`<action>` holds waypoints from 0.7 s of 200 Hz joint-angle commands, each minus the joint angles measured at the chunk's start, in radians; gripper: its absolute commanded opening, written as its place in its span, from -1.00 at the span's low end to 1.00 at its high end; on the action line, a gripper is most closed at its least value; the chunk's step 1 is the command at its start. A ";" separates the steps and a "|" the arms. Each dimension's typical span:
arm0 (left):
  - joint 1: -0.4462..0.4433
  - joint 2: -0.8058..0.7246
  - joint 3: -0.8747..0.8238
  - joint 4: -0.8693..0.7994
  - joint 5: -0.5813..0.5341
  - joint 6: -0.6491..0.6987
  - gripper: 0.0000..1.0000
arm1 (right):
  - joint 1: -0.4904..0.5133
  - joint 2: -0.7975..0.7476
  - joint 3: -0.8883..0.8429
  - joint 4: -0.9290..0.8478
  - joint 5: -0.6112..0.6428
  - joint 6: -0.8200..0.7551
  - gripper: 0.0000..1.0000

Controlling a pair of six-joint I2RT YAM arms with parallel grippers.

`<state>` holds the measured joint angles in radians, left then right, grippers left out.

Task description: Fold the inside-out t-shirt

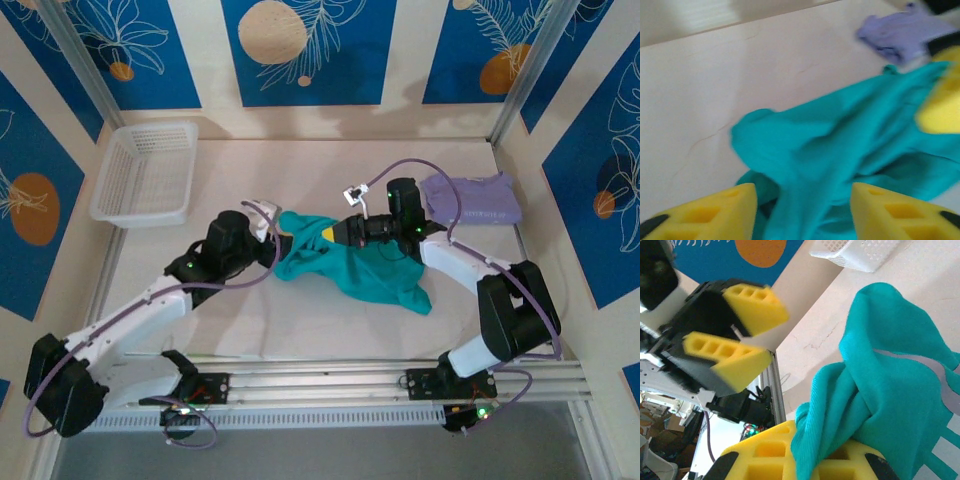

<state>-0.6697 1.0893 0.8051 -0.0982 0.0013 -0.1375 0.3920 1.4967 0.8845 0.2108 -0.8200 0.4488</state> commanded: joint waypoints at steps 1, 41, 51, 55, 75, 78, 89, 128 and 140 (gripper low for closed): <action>-0.019 0.019 -0.033 0.055 0.226 0.016 -0.19 | -0.006 0.007 0.035 -0.036 -0.027 -0.007 -1.00; -0.014 0.175 0.016 0.095 0.310 -0.006 -0.35 | -0.010 -0.010 0.037 -0.064 -0.019 -0.024 -1.00; 0.002 0.209 0.021 0.131 0.314 -0.020 -0.35 | -0.009 -0.015 0.035 -0.071 -0.018 -0.030 -1.00; 0.008 0.224 0.026 0.142 0.318 -0.025 -0.35 | -0.011 -0.020 0.034 -0.071 -0.015 -0.031 -1.00; 0.027 0.295 0.059 0.163 0.362 -0.034 -0.35 | -0.013 -0.031 0.031 -0.079 -0.011 -0.036 -1.00; 0.029 0.304 0.063 0.165 0.365 -0.034 -0.34 | -0.013 -0.032 0.030 -0.080 -0.009 -0.037 -1.00; 0.034 0.332 0.073 0.174 0.365 -0.039 -0.34 | -0.015 -0.037 0.028 -0.087 -0.008 -0.041 -1.00; 0.073 0.378 0.076 0.213 0.376 -0.060 -0.37 | -0.019 -0.046 0.014 -0.088 -0.002 -0.049 -1.00; 0.076 0.397 0.090 0.210 0.386 -0.057 -0.38 | -0.018 -0.043 0.012 -0.085 -0.004 -0.050 -1.00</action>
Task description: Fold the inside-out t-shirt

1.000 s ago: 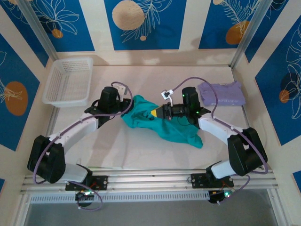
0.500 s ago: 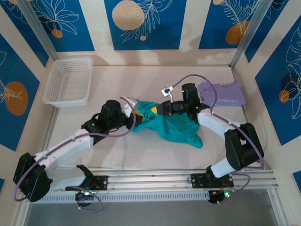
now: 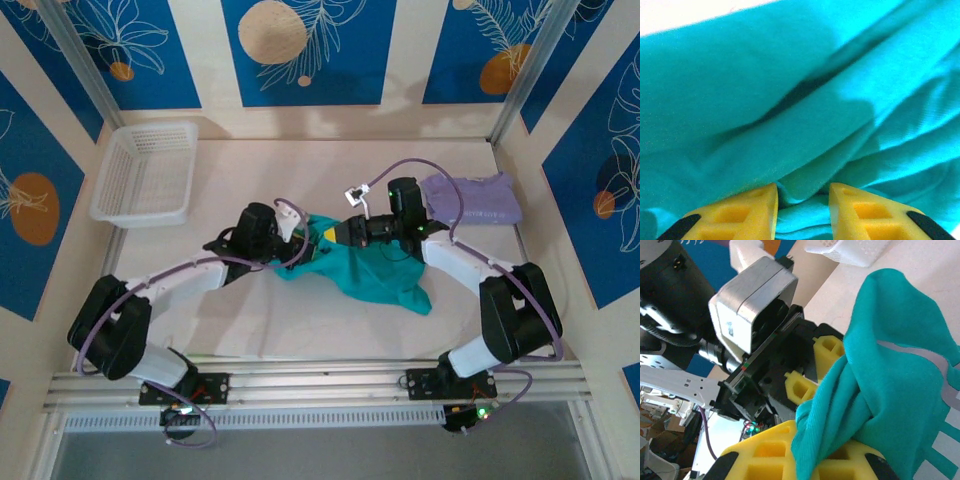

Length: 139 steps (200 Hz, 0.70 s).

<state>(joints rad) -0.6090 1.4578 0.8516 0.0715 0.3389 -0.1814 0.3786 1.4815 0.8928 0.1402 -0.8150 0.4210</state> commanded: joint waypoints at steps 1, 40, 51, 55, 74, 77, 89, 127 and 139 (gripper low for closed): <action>0.015 0.031 0.044 0.040 0.049 -0.013 -0.39 | -0.005 -0.027 0.003 -0.014 -0.010 -0.022 -1.00; 0.028 0.089 0.085 0.062 0.076 -0.015 -0.55 | -0.004 -0.023 0.004 -0.010 -0.021 -0.037 -1.00; 0.034 0.096 0.093 0.073 0.087 -0.015 -0.62 | -0.007 -0.026 0.003 -0.028 -0.022 -0.055 -1.00; 0.035 0.098 0.097 0.077 0.091 -0.014 -0.67 | -0.007 -0.027 0.003 -0.032 -0.022 -0.060 -1.00; 0.043 0.098 0.102 0.099 0.134 -0.013 -0.95 | -0.013 -0.034 0.010 -0.068 -0.006 -0.089 -1.00; 0.045 0.096 0.101 0.105 0.145 -0.017 -1.00 | -0.016 -0.037 0.013 -0.078 0.000 -0.093 -1.00; 0.057 0.071 0.077 0.137 0.196 -0.042 -1.00 | -0.025 -0.052 0.029 -0.135 0.054 -0.116 -1.00; 0.081 -0.053 -0.069 0.505 0.495 -0.315 -1.00 | -0.012 -0.048 0.092 -0.263 0.342 -0.068 -0.84; 0.084 -0.068 -0.091 0.585 0.544 -0.393 -1.00 | -0.002 -0.032 0.091 -0.229 0.342 -0.029 -0.81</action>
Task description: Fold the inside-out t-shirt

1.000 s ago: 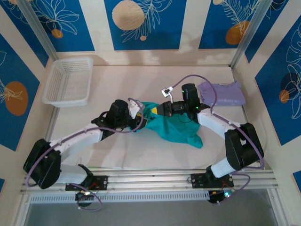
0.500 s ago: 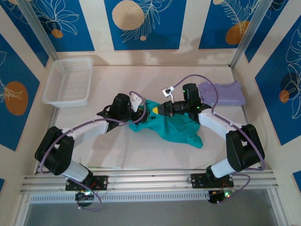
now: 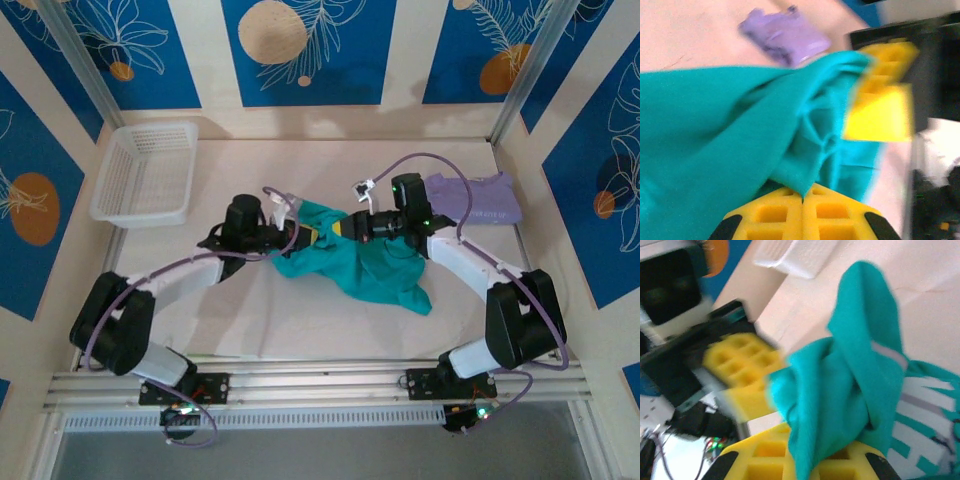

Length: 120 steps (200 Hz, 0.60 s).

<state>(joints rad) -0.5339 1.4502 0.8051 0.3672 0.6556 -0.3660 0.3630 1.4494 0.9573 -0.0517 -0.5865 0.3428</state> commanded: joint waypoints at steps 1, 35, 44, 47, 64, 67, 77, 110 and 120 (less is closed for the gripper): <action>0.008 -0.060 -0.046 0.297 0.230 -0.216 -1.00 | 0.014 0.000 0.027 -0.036 0.115 0.051 -0.81; 0.027 -0.097 -0.099 0.391 0.233 -0.312 -1.00 | 0.012 0.000 0.064 -0.108 0.237 0.055 -0.43; 0.028 -0.104 -0.098 0.369 0.225 -0.308 -1.00 | 0.011 -0.023 0.068 -0.144 0.270 0.034 -0.34; 0.029 -0.105 -0.097 0.360 0.221 -0.305 -1.00 | 0.010 -0.033 0.067 -0.157 0.283 0.026 -0.31; 0.028 -0.120 -0.090 0.306 0.196 -0.282 -1.00 | 0.009 -0.113 0.048 -0.215 0.363 -0.024 -0.19; 0.029 -0.122 -0.089 0.299 0.190 -0.278 -1.00 | 0.009 -0.131 0.039 -0.219 0.372 -0.032 -0.17; 0.028 -0.129 -0.085 0.268 0.173 -0.263 -1.00 | 0.012 -0.192 0.007 -0.222 0.389 -0.063 -0.11; 0.029 -0.134 -0.078 0.222 0.156 -0.248 -1.00 | 0.080 -0.366 -0.111 -0.153 0.360 -0.121 -0.11; 0.028 -0.134 -0.078 0.221 0.156 -0.245 -1.00 | 0.111 -0.379 -0.136 -0.114 0.330 -0.114 -0.17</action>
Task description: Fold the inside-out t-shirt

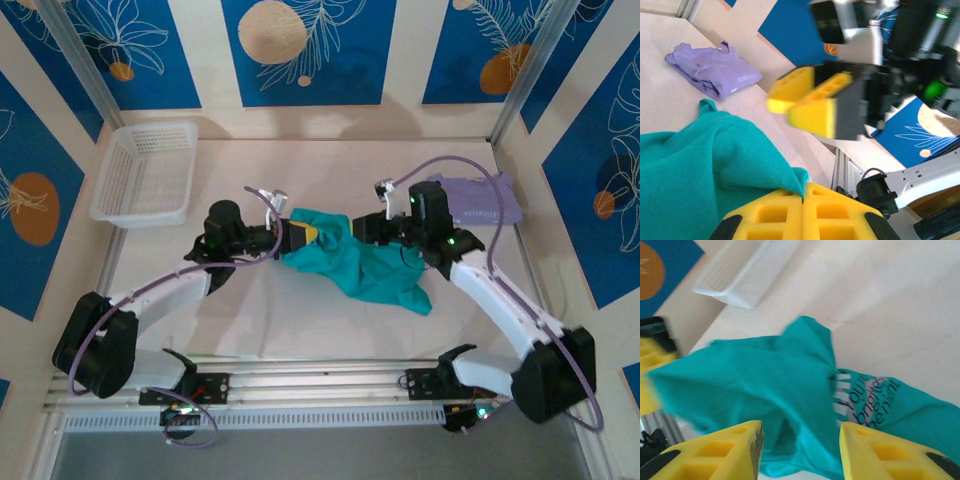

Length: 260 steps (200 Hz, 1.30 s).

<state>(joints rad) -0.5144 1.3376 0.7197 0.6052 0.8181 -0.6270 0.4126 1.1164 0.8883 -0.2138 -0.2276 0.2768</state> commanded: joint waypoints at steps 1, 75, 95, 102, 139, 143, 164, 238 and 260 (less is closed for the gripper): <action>0.008 -0.022 0.007 -0.018 -0.007 0.016 -1.00 | 0.064 -0.045 -0.069 0.052 -0.032 -0.046 -0.17; 0.009 -0.041 0.012 -0.064 -0.010 0.042 -1.00 | 0.152 0.099 -0.091 0.209 -0.035 0.008 -0.25; 0.008 -0.045 0.014 -0.078 -0.011 0.051 -1.00 | 0.149 0.126 -0.075 0.202 -0.007 -0.011 -0.25; 0.008 -0.046 0.015 -0.081 -0.011 0.055 -1.00 | 0.150 0.134 -0.073 0.202 0.001 -0.017 -0.25; 0.008 -0.051 0.015 -0.085 -0.014 0.059 -1.00 | 0.145 0.156 -0.075 0.192 0.030 -0.036 -0.26; 0.009 -0.049 0.015 -0.085 -0.014 0.059 -1.00 | 0.143 0.156 -0.076 0.191 0.029 -0.036 -0.26; 0.009 -0.045 0.015 -0.084 -0.017 0.062 -1.00 | 0.140 0.161 -0.075 0.205 -0.006 -0.031 -0.43; 0.010 -0.065 0.040 -0.345 -0.354 0.182 -1.00 | 0.009 0.150 -0.030 0.392 -0.602 0.196 -1.00; 0.010 -0.069 0.040 -0.360 -0.388 0.188 -1.00 | 0.003 0.173 -0.032 0.441 -0.654 0.247 -1.00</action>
<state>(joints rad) -0.5140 1.2926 0.7288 0.3126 0.5373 -0.4870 0.4175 1.2816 0.8322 0.1253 -0.6861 0.4217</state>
